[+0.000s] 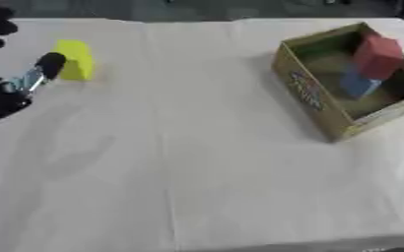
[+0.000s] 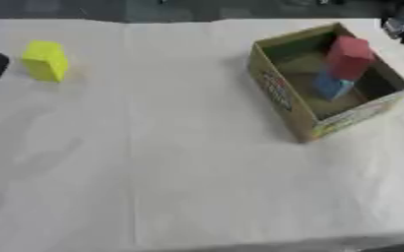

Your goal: Pick up the objects with one hand, pass them to the other hand, and then place them into the box on the other side of the table.

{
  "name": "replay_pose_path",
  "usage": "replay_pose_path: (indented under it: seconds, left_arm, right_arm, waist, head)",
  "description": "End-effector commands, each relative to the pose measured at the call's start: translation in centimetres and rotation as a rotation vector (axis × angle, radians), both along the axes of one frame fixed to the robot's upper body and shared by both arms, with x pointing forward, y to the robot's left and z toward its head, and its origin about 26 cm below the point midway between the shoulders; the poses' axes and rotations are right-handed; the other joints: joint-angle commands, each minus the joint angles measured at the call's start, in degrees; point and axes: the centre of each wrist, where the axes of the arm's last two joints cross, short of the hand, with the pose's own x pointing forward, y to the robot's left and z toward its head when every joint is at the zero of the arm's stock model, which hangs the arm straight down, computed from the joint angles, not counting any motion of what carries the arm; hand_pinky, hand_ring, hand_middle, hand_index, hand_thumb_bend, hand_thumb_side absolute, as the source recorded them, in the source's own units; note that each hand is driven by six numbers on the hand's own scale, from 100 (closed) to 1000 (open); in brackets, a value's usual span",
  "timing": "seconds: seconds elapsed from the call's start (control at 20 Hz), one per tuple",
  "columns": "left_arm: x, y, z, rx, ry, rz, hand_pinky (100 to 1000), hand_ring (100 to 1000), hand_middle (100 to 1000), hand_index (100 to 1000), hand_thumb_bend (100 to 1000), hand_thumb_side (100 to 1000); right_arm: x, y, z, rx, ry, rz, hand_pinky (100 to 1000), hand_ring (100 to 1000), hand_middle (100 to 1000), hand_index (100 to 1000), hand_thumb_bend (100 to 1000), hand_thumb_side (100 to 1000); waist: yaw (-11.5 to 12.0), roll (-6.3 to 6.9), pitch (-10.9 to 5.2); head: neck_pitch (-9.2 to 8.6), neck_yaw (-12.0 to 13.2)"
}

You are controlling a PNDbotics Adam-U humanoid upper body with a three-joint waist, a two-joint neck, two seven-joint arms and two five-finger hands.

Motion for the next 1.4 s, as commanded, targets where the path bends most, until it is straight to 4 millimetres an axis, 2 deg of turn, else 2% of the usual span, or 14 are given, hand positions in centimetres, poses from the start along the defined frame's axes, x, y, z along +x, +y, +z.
replay_pose_path:
  seconds: [0.05,0.2,0.4,0.75,0.9,0.95,1.0,1.05,1.15,1.4]
  left_arm:
    - [-0.2,1.2,1.7,-0.002,-0.061,0.047,712,714,626,769,634,524]
    - [0.0,2.2,2.8,-0.005,-0.096,0.1,710,706,622,776,634,498]
    - [0.6,3.0,5.0,0.051,-0.076,0.128,716,713,637,800,640,464]
    - [2.9,4.0,9.6,0.245,0.035,0.096,735,736,663,810,682,456]
    - [4.0,3.8,11.3,0.357,0.082,0.056,759,758,686,817,727,458]
    - [4.4,3.7,11.9,0.397,0.103,0.043,774,773,704,820,753,450]
    - [4.9,3.5,12.5,0.437,0.118,0.033,783,780,712,823,769,443]
    - [5.3,3.3,13.1,0.473,0.127,0.029,786,784,718,829,797,432]
    - [6.2,2.8,14.0,0.541,0.143,0.025,790,787,727,844,819,414]
    - [8.8,1.4,15.4,0.747,0.217,0.016,796,782,729,846,905,343]
  right_arm:
    - [-0.5,1.1,2.4,0.055,-0.067,0.043,1000,892,909,927,100,453]
    - [-1.0,2.2,3.0,0.118,-0.122,0.072,1000,917,913,943,100,443]
    - [-1.7,4.4,3.2,0.187,-0.19,0.121,1000,900,884,918,100,462]
    - [-2.6,6.7,3.0,0.23,-0.229,0.194,1000,902,868,902,100,497]
    - [-2.8,7.1,2.6,0.232,-0.227,0.197,1000,896,869,901,100,472]
    - [-2.8,7.3,2.4,0.23,-0.225,0.197,1000,896,872,904,100,492]
    - [-2.9,7.4,2.2,0.229,-0.222,0.198,1000,896,873,905,100,460]
    - [-2.9,7.6,2.1,0.229,-0.22,0.199,1000,895,873,905,100,493]
    - [-2.9,7.9,1.7,0.231,-0.214,0.202,1000,893,872,908,100,493]
    - [-2.9,8.4,1.1,0.224,-0.193,0.211,1000,884,874,918,100,494]
  waist:
    - [-0.2,0.9,0.15]
    - [-0.3,1.09,0.25]
    - [-0.5,1.37,0.36]
    - [-0.9,1.64,0.45]
    - [-1.1,1.61,0.61]
    - [-1.2,1.58,0.67]
    - [-1.2,1.55,0.71]
    - [-1.2,1.51,0.74]
    - [-1.4,1.37,0.78]
    - [-1.7,1.14,1.0]
  head:
    - [-0.66,2.0]
    - [-0.83,3.8]
    - [-0.96,5.6]
    - [-1.13,6.6]
    - [-1.27,6.8]
    - [-1.35,6.9]
    - [-1.48,7.1]
    - [-1.59,7.2]
    - [-1.72,7.7]
    - [-1.9,8.6]
